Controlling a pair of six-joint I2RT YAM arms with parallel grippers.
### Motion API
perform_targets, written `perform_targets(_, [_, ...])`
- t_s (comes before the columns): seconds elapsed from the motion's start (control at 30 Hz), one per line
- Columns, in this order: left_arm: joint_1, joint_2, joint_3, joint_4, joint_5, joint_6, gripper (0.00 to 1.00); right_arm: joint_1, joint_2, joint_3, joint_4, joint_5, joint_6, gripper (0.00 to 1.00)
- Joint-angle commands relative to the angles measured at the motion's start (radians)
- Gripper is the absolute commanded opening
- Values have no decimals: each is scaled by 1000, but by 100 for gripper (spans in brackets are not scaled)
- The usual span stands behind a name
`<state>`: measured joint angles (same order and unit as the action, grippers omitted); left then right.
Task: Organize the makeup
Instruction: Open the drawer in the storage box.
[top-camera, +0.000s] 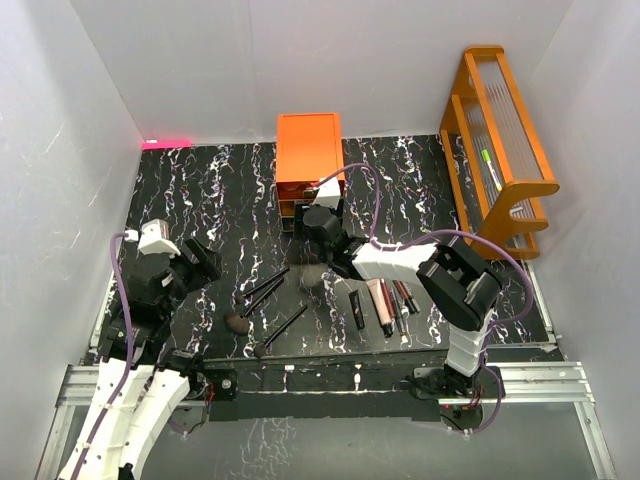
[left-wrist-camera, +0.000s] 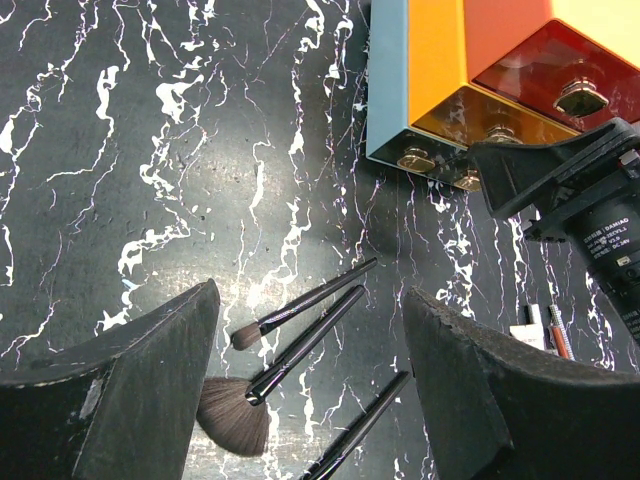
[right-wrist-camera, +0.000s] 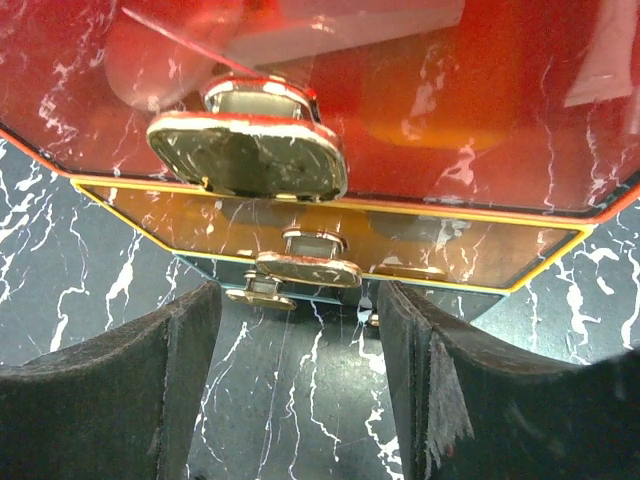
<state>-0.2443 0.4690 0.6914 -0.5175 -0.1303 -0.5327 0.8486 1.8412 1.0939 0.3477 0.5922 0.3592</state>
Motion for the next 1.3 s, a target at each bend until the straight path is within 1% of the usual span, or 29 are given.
perform_targets(0.0, [3,5,-3,4,6,4,73,-2,13,53,84,38,-18,65])
perform_targets(0.2, [2,4,-4,3,4,4,73,-3,38,80,80,38,-24,60])
perform_targets(0.27, [2,4,-4,3,3,4,73,-2,42,83,80,38,-25,56])
perform_targets(0.47, [2,5,-3,4,5,4,73,-3,27,68,76,36,-20,39])
perform_targets(0.67, [3,5,-3,3,5,4,73,-1,-17,32,46,-2,2,31])
perform_targets(0.8, [2,6,-4,3,5,4,73,9,-60,-4,11,-23,30,29])
perform_targets(1.1, [2,5,-4,4,6,4,73,61,-173,-84,-81,-17,69,28])
perform_targets(1.27, [2,5,-3,3,6,2,73,97,-245,-143,-133,-14,117,28])
